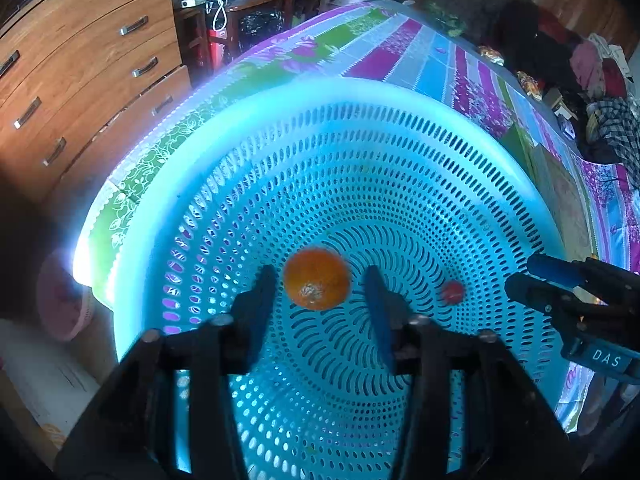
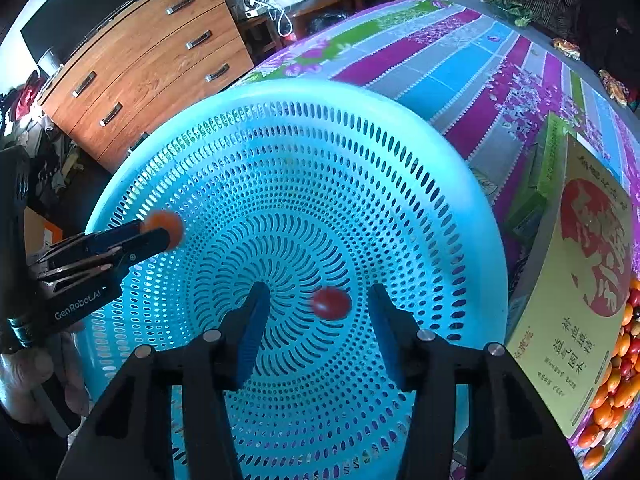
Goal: Organize fruits
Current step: 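Open both tools to drop the orange and tomato into the colander, then grasp another orange with the left tool while the right tool grasps a cut fruit piece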
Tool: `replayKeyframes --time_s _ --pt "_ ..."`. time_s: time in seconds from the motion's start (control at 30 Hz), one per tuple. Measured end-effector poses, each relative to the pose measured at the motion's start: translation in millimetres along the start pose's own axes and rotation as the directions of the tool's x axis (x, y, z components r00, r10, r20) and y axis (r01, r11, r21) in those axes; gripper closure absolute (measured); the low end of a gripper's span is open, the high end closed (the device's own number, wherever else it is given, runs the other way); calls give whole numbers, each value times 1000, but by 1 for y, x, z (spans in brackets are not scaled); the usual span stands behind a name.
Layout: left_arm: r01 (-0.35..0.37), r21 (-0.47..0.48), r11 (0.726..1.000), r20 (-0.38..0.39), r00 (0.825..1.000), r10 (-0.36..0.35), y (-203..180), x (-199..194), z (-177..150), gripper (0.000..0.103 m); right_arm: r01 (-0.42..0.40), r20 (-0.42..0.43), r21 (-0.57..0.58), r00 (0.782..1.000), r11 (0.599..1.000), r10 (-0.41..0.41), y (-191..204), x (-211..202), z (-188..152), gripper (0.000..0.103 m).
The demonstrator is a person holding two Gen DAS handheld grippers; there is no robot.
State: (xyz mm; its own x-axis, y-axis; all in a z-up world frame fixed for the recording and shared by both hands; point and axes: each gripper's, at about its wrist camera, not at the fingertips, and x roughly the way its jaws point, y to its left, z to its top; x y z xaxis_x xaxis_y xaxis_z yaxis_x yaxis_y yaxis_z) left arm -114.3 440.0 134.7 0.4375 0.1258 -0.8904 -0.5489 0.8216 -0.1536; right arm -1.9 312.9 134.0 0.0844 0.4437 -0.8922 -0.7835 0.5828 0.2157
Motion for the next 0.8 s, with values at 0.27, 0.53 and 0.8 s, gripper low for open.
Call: replayKeyframes --time_s 0.27,0.53,0.8 --pt "-10 -26 1000 -10 1000 10 3 0 -2 23 30 63 4 998 1000 -31 -5 -13 -5 40" --pt "-35 164 986 518 853 -56 -62 -126 -23 22 229 626 -28 763 973 -162 3 -154 -97 13" --pt "38 495 868 685 599 -416 -207 -188 -105 0 465 680 230 552 855 -483 -59 -201 -264 0"
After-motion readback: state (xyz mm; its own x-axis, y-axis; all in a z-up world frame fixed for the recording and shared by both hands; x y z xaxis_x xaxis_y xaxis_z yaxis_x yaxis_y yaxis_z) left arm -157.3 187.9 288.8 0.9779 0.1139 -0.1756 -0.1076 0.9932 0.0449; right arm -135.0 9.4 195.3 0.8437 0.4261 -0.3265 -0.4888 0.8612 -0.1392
